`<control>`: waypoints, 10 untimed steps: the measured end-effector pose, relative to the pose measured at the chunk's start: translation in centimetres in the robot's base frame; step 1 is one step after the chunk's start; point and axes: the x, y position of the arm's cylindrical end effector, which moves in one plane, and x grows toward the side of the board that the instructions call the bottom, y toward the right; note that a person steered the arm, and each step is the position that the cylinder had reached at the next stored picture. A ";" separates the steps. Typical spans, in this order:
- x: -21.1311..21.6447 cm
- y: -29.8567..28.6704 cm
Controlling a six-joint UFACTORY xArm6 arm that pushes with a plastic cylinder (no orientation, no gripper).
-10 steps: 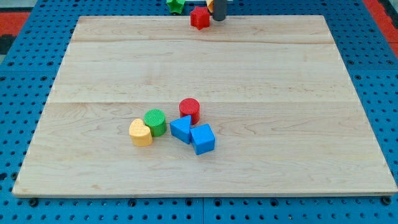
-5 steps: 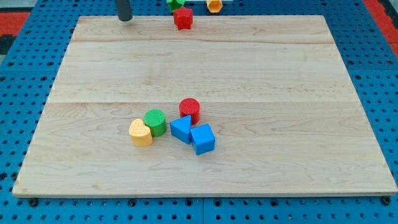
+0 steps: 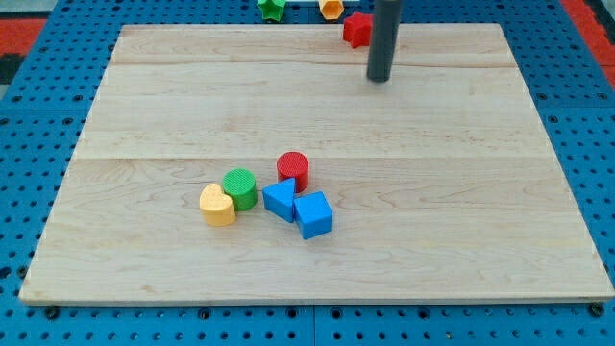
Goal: Slide the red star towards the red circle
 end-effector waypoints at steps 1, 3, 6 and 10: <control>-7.6 -1.0; 4.6 -13.1; -7.7 -23.8; 0.3 -4.8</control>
